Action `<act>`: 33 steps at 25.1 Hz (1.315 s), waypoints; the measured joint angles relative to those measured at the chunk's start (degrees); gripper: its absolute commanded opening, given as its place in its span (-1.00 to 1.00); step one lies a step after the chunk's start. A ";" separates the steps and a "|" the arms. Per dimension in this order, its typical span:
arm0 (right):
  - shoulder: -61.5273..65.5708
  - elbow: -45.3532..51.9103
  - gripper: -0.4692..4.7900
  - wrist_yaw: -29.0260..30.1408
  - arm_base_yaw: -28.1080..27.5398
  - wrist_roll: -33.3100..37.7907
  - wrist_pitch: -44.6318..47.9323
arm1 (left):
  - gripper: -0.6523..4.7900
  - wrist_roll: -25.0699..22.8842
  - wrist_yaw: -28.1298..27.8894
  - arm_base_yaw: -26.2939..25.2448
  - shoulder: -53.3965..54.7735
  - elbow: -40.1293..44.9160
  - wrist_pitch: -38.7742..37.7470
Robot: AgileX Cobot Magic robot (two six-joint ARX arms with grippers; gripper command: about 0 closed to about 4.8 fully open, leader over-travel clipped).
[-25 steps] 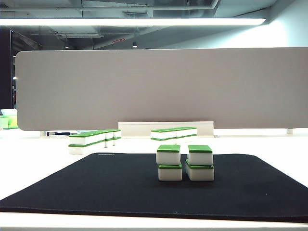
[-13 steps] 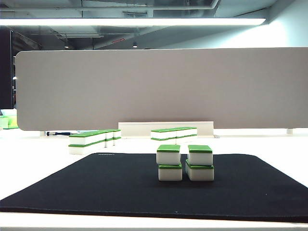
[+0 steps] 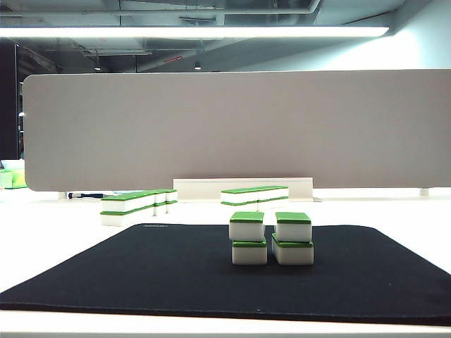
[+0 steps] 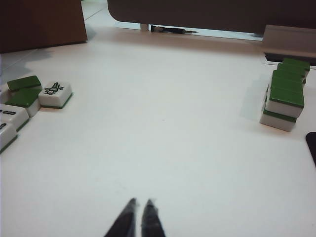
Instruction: Take a mahjong tile from the mahjong wall and then place it on the table close to you.
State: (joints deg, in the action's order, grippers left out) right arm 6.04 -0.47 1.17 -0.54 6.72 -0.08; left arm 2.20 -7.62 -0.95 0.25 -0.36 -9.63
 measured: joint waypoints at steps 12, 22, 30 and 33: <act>-5.40 0.00 -0.82 -4.09 -1.27 -1.05 -7.96 | -0.68 0.00 0.00 0.00 0.02 0.00 0.00; -5.73 0.00 -0.82 -3.72 -1.27 -2.12 -10.34 | -0.68 0.00 0.00 0.00 0.02 0.00 0.00; -5.73 0.00 -0.82 -3.72 -1.27 -2.12 -10.34 | -0.68 0.00 0.00 0.00 0.02 0.00 0.00; -5.73 0.00 -0.82 -3.72 -1.27 -2.12 -10.34 | -0.68 0.00 0.00 0.00 0.02 0.00 -0.02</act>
State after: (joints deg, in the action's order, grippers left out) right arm 0.32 -0.47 -2.55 -1.80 4.60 -10.41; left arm 2.20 -7.62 -0.95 0.27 -0.36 -9.65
